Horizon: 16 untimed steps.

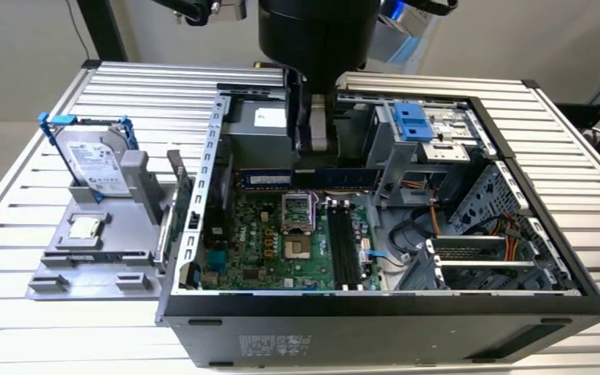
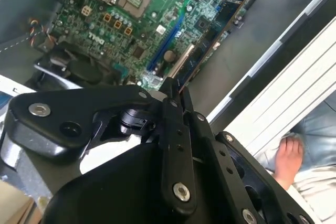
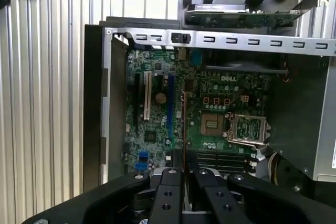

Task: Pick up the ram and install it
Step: 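Pick up the ram and move it above insertion slot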

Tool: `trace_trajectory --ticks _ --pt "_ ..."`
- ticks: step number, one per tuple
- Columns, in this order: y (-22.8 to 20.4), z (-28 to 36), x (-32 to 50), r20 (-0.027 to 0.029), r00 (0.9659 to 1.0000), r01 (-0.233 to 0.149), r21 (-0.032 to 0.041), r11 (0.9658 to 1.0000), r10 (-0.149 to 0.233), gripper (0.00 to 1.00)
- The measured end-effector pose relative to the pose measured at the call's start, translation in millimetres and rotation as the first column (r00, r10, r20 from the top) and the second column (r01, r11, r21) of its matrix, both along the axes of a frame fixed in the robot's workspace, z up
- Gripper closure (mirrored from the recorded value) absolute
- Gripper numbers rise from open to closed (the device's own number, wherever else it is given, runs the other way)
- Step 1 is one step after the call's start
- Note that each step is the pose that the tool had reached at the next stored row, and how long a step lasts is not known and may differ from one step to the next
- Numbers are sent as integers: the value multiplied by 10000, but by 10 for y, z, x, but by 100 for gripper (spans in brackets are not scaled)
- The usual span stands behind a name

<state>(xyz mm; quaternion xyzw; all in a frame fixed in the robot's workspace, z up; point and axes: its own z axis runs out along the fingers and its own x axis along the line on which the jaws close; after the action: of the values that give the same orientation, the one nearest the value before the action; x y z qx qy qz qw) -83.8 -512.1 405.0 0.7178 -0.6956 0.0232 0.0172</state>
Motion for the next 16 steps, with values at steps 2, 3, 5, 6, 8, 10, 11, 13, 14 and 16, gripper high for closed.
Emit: trace_trajectory --ticks 2,3,5,6,8,10,11,13,14,16 --pt "0 -1 57 0 10000 0 1 10000 0 100" --pt "0 0 87 0 10000 0 1 10000 0 100" --pt "0 0 146 0 10000 0 0 10000 0 100" --pt "0 0 176 0 10000 0 0 10000 0 100" --pt "0 0 237 0 10000 0 1 10000 0 100" --pt "0 0 297 0 10000 0 0 10000 0 100" --pt "0 0 331 0 10000 0 0 10000 0 100" --pt "0 0 394 0 10000 0 1 10000 0 100" --pt "0 0 425 0 10000 -1 0 10000 1 100" --pt "0 0 490 0 10000 0 1 10000 0 100"
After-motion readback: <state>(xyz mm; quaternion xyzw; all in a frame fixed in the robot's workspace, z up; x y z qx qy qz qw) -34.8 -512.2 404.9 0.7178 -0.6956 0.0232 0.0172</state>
